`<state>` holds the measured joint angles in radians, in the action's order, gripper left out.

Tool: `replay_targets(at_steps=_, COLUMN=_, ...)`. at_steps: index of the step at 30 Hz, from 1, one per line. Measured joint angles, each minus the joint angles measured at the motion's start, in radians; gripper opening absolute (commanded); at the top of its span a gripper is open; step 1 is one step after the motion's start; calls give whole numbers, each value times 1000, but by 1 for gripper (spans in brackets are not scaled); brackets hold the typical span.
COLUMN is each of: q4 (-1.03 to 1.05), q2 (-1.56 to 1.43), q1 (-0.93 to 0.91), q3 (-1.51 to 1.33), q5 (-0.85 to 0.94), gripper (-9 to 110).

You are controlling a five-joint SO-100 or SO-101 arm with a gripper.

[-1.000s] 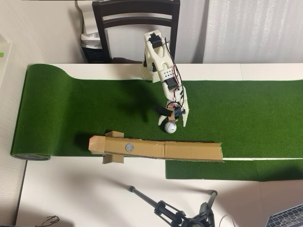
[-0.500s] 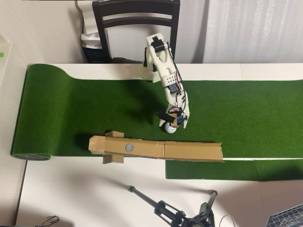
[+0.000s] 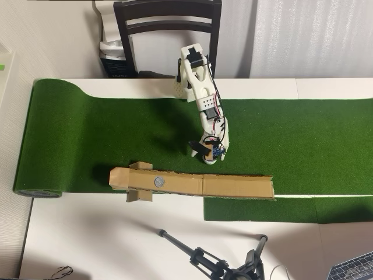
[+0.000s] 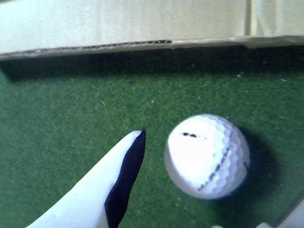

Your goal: Pick up the golf ball and place it on the gray mark at the back.

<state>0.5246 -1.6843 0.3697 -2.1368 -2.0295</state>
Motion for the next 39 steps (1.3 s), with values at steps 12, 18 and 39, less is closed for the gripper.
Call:
replay_targets(at_steps=12, q4=69, q2=0, q1=0, q3=21, q5=14, gripper=55)
replay_targets(at_steps=18, q4=69, q2=0, q1=0, q3=29, q5=14, gripper=55)
replay_targets(at_steps=39, q4=69, q2=104, q1=26, q3=135, q5=11, gripper=55)
